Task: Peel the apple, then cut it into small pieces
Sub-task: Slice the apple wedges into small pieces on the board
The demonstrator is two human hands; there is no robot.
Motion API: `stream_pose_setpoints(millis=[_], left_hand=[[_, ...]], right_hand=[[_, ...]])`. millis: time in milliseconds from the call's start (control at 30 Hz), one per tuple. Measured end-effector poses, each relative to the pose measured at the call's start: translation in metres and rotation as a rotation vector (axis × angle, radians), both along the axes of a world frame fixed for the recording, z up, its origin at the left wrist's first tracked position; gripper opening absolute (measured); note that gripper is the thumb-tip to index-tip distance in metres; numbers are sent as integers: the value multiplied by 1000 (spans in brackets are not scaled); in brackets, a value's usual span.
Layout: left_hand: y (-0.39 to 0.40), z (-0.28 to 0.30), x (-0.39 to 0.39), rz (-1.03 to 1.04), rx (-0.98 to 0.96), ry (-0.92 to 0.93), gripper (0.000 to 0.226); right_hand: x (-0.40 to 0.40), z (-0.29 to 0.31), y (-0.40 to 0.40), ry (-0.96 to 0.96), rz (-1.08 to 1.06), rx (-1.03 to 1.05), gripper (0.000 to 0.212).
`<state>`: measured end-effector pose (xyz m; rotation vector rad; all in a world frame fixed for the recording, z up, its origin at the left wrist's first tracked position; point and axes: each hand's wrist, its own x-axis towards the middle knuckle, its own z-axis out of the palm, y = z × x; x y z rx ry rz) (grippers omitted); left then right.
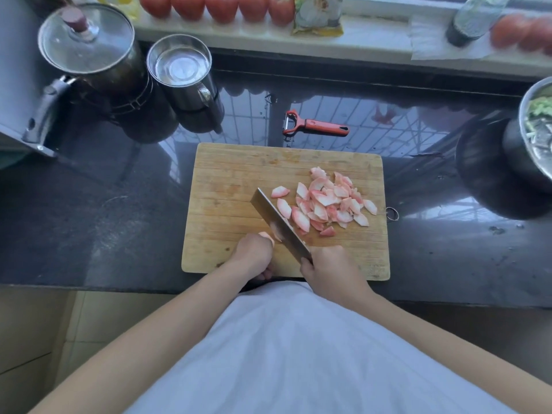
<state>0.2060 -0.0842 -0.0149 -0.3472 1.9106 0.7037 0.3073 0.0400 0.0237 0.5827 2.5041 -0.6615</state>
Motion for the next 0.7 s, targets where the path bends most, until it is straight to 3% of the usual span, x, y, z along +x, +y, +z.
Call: stream_pose_setpoints(millis=[467,700], left_hand=[[0,0,0,-3,12,22,45],[-3,2,-1,-3,11,13,43]], right_hand=[[-12,-4,-11,-125,105,50,20],[-28,-20,-16,25,-4,-35,23]])
